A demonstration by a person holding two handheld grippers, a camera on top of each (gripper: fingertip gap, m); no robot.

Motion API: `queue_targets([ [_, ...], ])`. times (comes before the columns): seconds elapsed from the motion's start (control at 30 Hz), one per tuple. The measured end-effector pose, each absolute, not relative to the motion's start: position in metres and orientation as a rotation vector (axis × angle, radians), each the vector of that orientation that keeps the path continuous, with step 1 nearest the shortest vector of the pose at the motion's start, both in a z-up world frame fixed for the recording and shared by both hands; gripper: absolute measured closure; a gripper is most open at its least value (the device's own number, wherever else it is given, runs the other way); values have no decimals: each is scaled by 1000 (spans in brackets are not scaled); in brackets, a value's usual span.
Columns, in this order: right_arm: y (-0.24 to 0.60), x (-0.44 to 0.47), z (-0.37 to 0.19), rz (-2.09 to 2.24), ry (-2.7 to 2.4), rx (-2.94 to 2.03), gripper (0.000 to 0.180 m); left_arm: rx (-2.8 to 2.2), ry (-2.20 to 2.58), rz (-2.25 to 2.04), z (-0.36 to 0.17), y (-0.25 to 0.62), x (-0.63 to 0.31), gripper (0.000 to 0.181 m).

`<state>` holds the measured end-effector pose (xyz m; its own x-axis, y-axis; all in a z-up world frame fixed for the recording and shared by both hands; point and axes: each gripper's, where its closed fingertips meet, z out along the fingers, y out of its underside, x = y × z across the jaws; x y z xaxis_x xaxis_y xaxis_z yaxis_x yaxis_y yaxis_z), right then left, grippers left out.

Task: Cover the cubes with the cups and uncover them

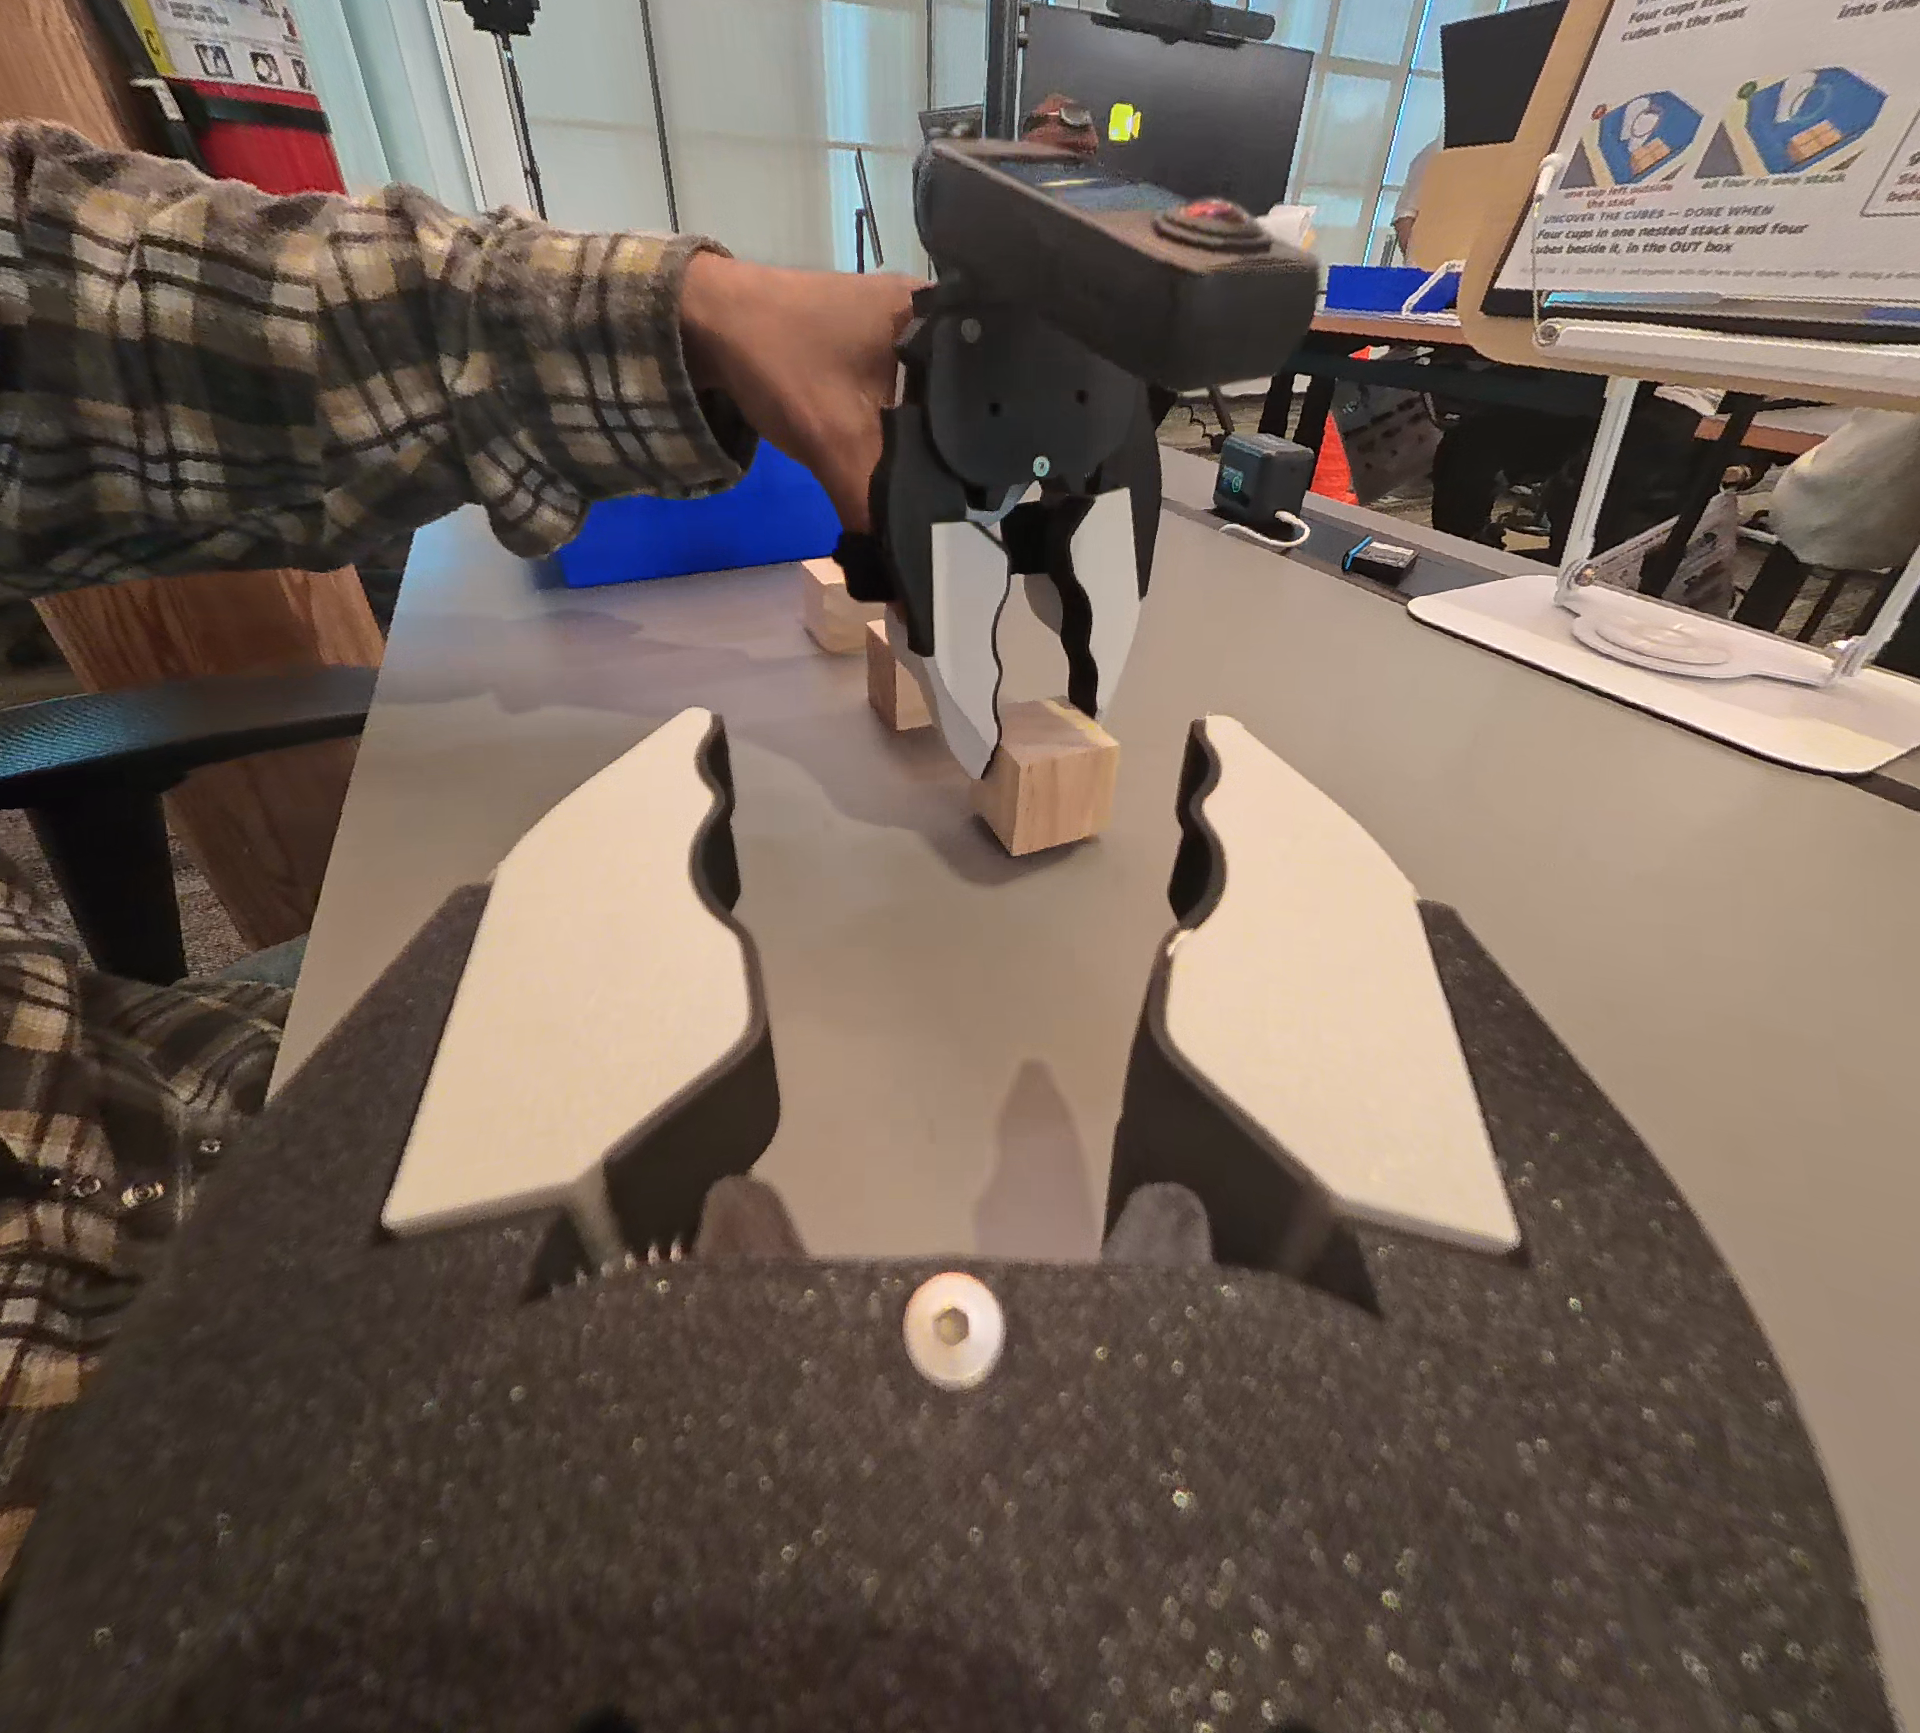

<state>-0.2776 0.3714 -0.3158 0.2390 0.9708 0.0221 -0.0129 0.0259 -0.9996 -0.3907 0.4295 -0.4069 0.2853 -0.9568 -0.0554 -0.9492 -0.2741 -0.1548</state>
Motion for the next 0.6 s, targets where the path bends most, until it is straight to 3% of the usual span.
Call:
queue_targets([
  [0.6,370,-279,-316,1023,-1036,-1284,98,-2384,1755,-104,-411,430,-386,137],
])
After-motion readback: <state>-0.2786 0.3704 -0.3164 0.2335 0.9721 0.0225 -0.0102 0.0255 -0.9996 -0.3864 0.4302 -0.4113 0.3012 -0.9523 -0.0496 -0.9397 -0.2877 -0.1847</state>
